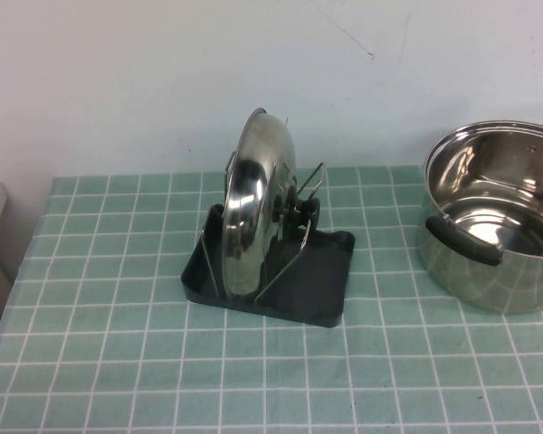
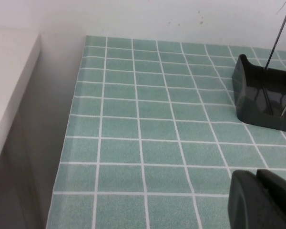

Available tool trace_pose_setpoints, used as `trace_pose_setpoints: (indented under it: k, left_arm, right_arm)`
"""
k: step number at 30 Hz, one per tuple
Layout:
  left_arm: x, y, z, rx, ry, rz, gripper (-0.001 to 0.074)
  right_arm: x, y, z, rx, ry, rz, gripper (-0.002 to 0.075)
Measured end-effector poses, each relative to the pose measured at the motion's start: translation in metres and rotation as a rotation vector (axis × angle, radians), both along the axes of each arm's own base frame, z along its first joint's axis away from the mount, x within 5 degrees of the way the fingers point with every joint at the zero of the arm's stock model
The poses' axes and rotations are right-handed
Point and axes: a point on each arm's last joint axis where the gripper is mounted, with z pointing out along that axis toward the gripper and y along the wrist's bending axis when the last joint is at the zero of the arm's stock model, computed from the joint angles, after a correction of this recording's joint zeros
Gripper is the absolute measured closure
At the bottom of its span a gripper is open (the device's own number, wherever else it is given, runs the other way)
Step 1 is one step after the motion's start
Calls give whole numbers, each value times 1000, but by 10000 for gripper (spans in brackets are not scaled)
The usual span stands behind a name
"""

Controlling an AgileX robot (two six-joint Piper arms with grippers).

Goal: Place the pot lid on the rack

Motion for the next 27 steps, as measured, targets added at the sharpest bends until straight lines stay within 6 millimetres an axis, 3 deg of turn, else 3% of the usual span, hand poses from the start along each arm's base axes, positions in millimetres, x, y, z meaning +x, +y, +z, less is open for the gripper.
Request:
trace_pose_setpoints:
  k: [27]
  left_arm:
    - [0,0,0,56,-3,-15,736]
  right_arm:
    - [0,0,0,0,0,0,727]
